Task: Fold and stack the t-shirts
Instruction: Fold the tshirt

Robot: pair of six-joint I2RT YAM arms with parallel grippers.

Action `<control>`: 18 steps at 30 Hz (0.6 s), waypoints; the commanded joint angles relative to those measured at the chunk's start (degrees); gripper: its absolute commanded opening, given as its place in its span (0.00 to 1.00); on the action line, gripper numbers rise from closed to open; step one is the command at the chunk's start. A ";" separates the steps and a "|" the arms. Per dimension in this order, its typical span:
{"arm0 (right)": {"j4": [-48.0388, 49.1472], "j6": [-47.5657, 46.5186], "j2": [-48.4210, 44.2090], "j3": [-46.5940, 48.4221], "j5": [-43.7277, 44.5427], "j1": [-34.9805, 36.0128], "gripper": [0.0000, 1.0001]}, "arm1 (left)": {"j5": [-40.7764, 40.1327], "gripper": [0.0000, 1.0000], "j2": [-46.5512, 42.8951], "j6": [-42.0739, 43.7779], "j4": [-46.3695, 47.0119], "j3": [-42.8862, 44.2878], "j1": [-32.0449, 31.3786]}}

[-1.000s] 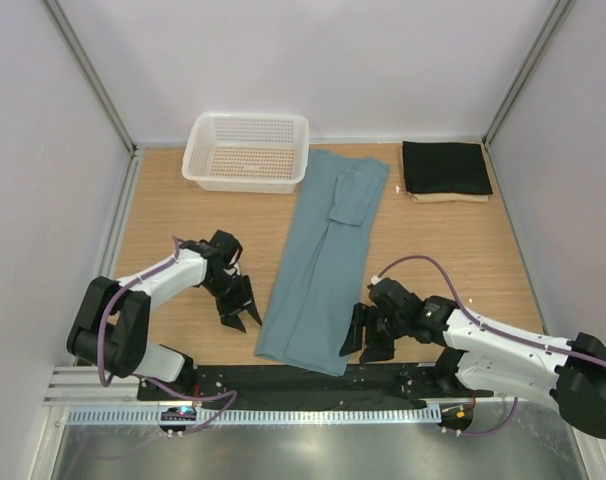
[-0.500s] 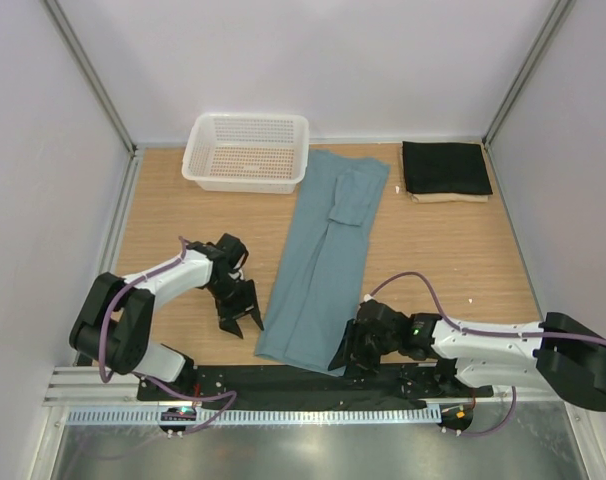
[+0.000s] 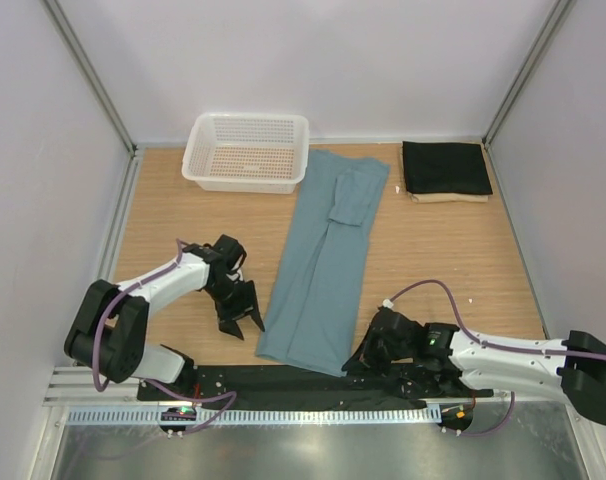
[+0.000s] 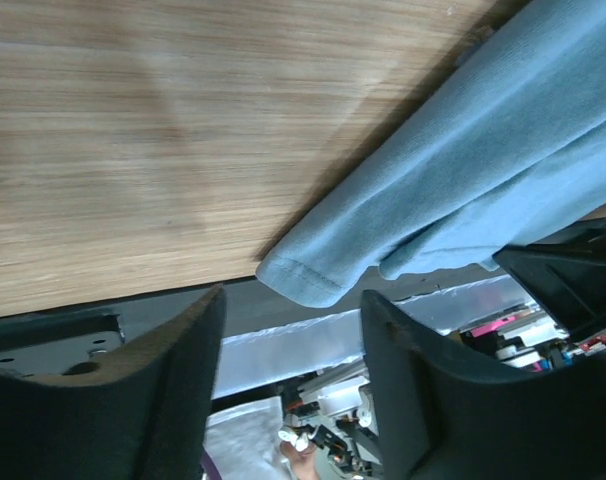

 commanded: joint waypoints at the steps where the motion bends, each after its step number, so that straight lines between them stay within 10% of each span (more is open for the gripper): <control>1: -5.53 0.32 -1.72 0.84 2.62 0.23 0.01 | 3.62 0.54 -0.48 -0.53 1.41 -1.65 -0.30; 18: -12.40 1.46 -11.75 -2.40 3.33 0.23 0.01 | 7.23 0.52 4.26 -4.57 9.94 -5.17 -8.91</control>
